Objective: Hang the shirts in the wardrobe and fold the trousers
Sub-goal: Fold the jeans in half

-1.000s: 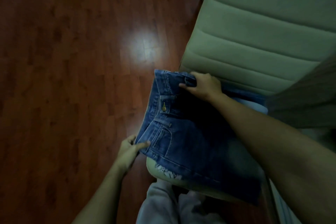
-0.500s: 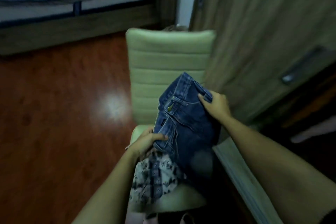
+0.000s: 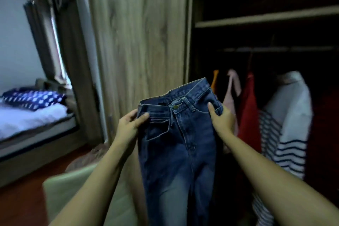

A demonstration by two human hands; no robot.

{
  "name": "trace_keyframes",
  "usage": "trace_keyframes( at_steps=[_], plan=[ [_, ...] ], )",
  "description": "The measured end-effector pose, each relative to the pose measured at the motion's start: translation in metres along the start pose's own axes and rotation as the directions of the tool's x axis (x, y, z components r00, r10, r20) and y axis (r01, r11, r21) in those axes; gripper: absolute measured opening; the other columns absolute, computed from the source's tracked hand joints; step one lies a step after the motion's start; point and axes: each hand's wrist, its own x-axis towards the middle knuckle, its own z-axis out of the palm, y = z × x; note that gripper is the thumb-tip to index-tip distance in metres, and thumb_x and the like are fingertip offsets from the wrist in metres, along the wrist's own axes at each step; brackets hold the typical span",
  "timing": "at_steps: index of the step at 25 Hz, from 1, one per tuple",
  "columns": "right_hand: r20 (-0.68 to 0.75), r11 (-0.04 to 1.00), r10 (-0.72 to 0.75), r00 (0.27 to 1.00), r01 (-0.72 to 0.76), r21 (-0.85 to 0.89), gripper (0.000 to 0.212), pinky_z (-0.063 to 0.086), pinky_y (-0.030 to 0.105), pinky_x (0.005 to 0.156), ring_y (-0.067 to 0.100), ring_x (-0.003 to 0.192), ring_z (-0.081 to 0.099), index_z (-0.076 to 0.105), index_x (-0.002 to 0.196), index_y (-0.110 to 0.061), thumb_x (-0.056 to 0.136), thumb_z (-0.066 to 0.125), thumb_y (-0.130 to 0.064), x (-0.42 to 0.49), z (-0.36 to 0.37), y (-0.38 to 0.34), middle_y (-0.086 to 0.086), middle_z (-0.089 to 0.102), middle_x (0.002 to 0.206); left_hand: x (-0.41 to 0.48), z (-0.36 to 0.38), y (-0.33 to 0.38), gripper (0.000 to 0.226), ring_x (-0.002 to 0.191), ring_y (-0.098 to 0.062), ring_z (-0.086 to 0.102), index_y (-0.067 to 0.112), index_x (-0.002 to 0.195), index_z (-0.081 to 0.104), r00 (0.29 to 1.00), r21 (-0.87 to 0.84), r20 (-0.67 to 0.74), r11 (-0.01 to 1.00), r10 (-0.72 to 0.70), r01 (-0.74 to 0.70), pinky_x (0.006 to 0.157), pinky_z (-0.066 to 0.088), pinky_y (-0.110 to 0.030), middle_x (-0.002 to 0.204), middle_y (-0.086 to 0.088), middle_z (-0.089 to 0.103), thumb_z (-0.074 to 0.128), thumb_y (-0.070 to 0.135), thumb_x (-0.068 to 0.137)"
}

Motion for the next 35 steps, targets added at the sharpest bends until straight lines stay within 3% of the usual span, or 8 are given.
trace_keyframes(
  at_steps=[8,12,16,18,21,25,28,35],
  plan=[
    [-0.111,0.925,-0.377,0.919,0.370,-0.081,0.051,0.040,0.026,0.071,0.018,0.080,0.058,0.049,0.127,-0.018,0.084,0.066,-0.036,0.087,-0.121,-0.122,0.002,0.062,0.090,0.053,0.069,0.160,0.023,0.093,-0.018,0.057,0.008,0.114,0.054,0.695,0.655,0.023,0.514,0.718,-0.553,0.074,0.036,-0.021,0.101,-0.005,0.062,0.053,0.016,0.093],
    [-0.094,0.871,-0.482,0.871,0.465,-0.158,0.022,0.038,0.026,0.071,0.026,0.089,0.062,0.064,0.103,-0.010,0.090,0.058,-0.027,0.106,-0.153,-0.150,0.011,0.069,0.094,0.069,0.062,0.186,0.047,0.092,-0.024,0.063,0.011,0.131,0.047,0.617,0.710,0.138,0.356,0.775,-0.607,0.075,0.038,-0.021,0.101,-0.013,0.068,0.063,0.022,0.088],
    [-0.032,0.917,-0.397,0.917,0.395,-0.057,0.009,0.044,0.034,0.078,0.023,0.092,0.059,0.054,0.100,-0.018,0.095,0.049,-0.024,0.115,-0.161,-0.153,0.005,0.064,0.094,0.070,0.067,0.191,0.021,0.072,-0.019,0.056,0.005,0.109,0.055,0.548,0.668,0.142,0.329,0.824,-0.668,0.061,0.033,-0.021,0.080,-0.007,0.061,0.057,0.017,0.092],
    [0.026,0.933,-0.352,0.936,0.349,0.088,0.004,0.048,0.032,0.080,0.018,0.088,0.062,0.049,0.098,-0.021,0.096,0.048,-0.017,0.109,-0.157,-0.151,-0.002,0.061,0.086,0.066,0.071,0.189,0.009,0.060,-0.017,0.046,0.006,0.093,0.051,0.590,0.646,0.155,0.370,0.792,-0.667,0.057,0.029,-0.027,0.070,-0.010,0.054,0.054,0.014,0.093],
    [0.054,0.830,-0.324,0.945,0.256,0.495,0.005,0.053,0.017,0.063,0.002,0.067,0.065,0.049,0.089,-0.020,0.091,0.051,-0.016,0.097,-0.159,-0.153,-0.002,0.066,0.076,0.065,0.061,0.204,0.014,0.058,-0.004,0.047,0.017,0.081,0.045,0.738,0.185,0.207,0.715,0.642,-0.674,0.053,0.040,-0.020,0.068,0.004,0.053,0.055,0.021,0.091],
    [0.195,0.825,-0.167,0.966,0.028,0.565,0.009,0.050,0.014,0.056,0.006,0.062,0.060,0.053,0.083,-0.015,0.091,0.052,-0.010,0.082,-0.151,-0.146,-0.005,0.066,0.067,0.072,0.045,0.197,0.025,0.070,-0.022,0.063,0.007,0.107,0.058,0.954,0.084,0.203,0.967,0.219,-0.240,0.062,0.055,-0.029,0.087,-0.013,0.065,0.055,0.026,0.090],
    [0.240,0.788,0.122,0.963,-0.241,0.566,0.014,0.049,0.015,0.042,0.012,0.047,0.062,0.059,0.077,-0.007,0.090,0.056,-0.004,0.075,-0.121,-0.151,0.002,0.066,0.054,0.070,0.068,0.183,0.020,0.044,-0.019,0.063,0.005,0.082,0.062,0.998,0.097,-0.005,0.993,-0.059,0.059,0.045,0.053,-0.027,0.058,-0.009,0.067,0.050,0.017,0.091],
    [0.425,0.733,-0.057,0.904,-0.251,0.632,0.023,0.056,0.033,0.073,0.024,0.079,0.066,0.063,0.103,-0.002,0.092,0.055,-0.021,0.053,-0.063,-0.214,0.021,0.067,0.102,0.037,0.150,0.195,0.032,0.086,-0.032,0.066,-0.003,0.101,0.061,0.961,0.228,0.076,0.934,0.264,-0.275,0.079,0.053,-0.043,0.096,-0.023,0.068,0.045,0.024,0.098]
  ],
)
